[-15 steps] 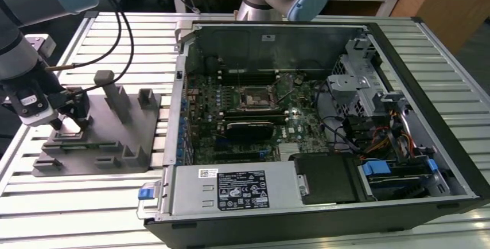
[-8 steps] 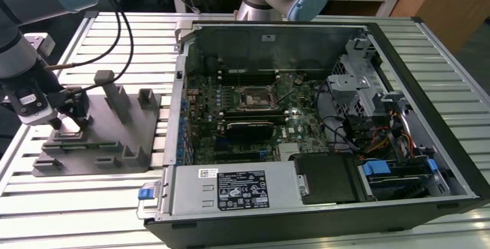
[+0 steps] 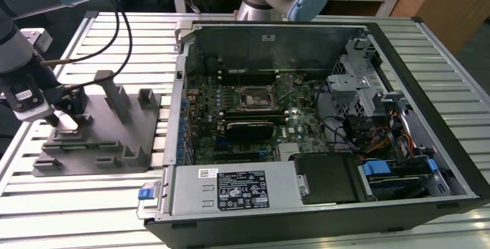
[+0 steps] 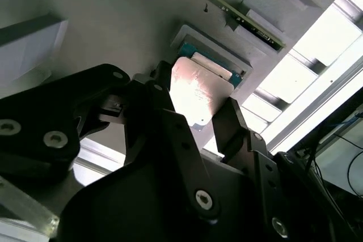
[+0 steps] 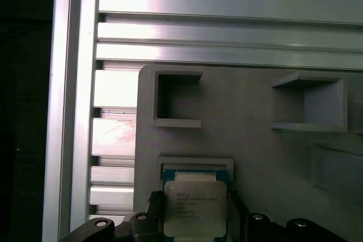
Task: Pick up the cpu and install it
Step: 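Pick up the cpu and move it towards the insertion slot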
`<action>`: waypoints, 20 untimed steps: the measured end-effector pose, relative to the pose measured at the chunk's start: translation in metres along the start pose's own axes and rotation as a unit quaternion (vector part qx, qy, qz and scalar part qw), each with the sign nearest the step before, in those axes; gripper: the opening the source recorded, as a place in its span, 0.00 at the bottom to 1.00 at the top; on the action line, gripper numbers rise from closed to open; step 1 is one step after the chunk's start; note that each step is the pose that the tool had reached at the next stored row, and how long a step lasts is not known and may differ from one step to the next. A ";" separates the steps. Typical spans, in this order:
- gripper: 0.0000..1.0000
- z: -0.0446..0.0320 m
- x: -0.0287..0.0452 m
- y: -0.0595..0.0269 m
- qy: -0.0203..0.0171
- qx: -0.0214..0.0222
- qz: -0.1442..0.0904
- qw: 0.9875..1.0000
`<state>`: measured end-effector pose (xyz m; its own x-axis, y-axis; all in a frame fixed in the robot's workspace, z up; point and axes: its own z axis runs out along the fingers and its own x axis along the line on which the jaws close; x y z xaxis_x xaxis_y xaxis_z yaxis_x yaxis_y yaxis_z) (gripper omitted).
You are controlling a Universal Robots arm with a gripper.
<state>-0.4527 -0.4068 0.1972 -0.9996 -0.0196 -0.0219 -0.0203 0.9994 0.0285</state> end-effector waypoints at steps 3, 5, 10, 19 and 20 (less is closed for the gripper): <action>0.53 -0.0042 -0.0001 0.0001 0.000 0.000 0.000 1.000; 0.53 -0.0068 -0.0002 0.0002 0.000 0.000 0.000 1.000; 0.53 -0.0109 -0.0003 0.0003 0.000 -0.004 0.000 1.000; 0.53 -0.0229 -0.0005 0.0007 0.000 -0.010 0.000 1.000; 0.53 -0.0247 -0.0005 0.0007 0.000 -0.010 0.000 1.000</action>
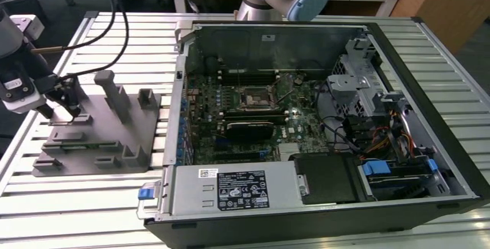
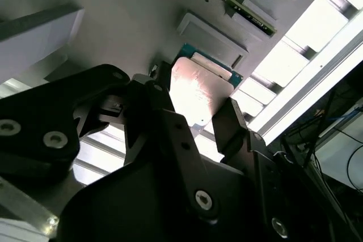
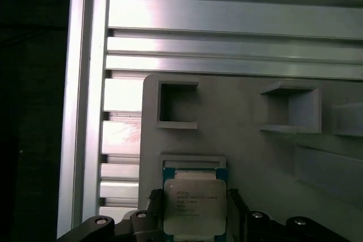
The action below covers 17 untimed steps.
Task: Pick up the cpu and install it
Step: 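Pick up the cpu and move it towards the insertion slot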
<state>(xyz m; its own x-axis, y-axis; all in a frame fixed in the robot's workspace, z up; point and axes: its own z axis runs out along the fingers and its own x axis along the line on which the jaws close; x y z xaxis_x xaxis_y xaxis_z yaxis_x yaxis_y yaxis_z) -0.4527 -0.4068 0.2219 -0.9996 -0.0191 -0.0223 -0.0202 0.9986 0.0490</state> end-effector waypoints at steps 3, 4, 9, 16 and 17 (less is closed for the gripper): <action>0.53 -0.0051 -0.0001 0.0002 0.000 -0.001 0.000 1.000; 0.53 -0.0069 -0.0002 0.0003 0.000 -0.001 0.000 1.000; 0.53 -0.0145 -0.0004 0.0007 0.000 -0.002 0.000 1.000; 0.53 -0.0250 -0.0006 0.0012 0.000 -0.007 0.000 1.000; 0.53 -0.0268 -0.0006 0.0013 0.000 -0.008 0.000 1.000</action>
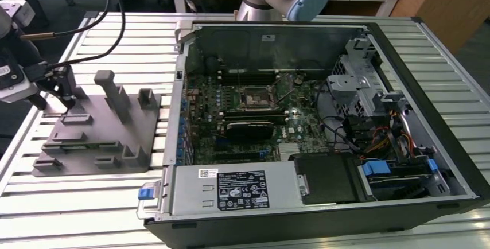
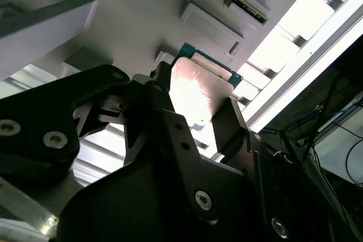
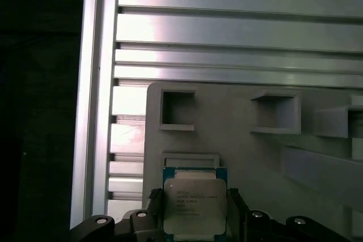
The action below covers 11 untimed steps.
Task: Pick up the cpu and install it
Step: 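Pick up the cpu and move it towards the insertion slot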
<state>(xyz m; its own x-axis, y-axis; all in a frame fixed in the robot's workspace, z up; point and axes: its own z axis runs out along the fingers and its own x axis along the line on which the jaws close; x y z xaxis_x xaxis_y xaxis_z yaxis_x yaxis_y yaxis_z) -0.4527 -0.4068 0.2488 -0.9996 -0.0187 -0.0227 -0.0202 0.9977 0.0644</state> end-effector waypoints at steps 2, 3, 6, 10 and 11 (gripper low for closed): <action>0.53 -0.0044 -0.0001 0.0003 0.000 -0.002 0.000 1.000; 0.53 -0.0070 -0.0002 0.0004 0.000 -0.003 0.000 1.000; 0.53 -0.0148 -0.0003 0.0011 0.000 -0.004 0.000 1.000; 0.53 -0.0276 -0.0006 0.0020 0.000 -0.005 0.000 1.000; 0.53 -0.0308 -0.0007 0.0022 0.000 -0.006 0.000 1.000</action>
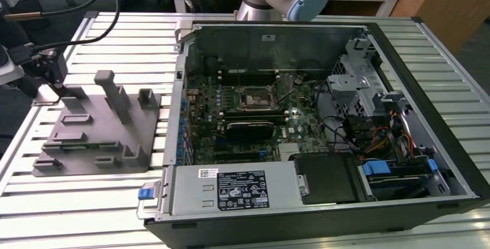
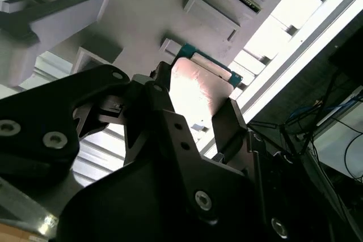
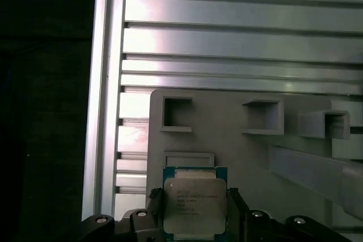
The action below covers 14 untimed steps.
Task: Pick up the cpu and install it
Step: 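Pick up the cpu and move it towards the insertion slot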
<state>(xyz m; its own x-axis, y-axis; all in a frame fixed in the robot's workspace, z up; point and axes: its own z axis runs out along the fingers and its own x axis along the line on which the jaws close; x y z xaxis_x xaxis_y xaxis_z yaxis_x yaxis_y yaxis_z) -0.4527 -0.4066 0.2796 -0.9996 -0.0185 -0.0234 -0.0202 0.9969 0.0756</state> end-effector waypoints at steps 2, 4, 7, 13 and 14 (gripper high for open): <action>0.53 -0.0049 -0.0002 0.0006 0.000 0.000 0.000 1.000; 0.53 -0.0055 -0.0003 0.0019 0.000 0.005 0.000 1.000; 0.53 -0.0064 -0.0006 0.0035 0.000 0.020 0.000 1.000; 0.53 -0.0145 -0.0009 0.0056 0.001 0.032 -0.001 0.999; 0.53 -0.0170 -0.0009 0.0059 0.001 0.032 -0.001 0.999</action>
<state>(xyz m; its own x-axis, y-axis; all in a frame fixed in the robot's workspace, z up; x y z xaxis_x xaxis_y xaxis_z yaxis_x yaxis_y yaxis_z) -0.4523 -0.4019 0.2971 -0.9996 -0.0196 -0.0222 -0.0199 0.9997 0.0116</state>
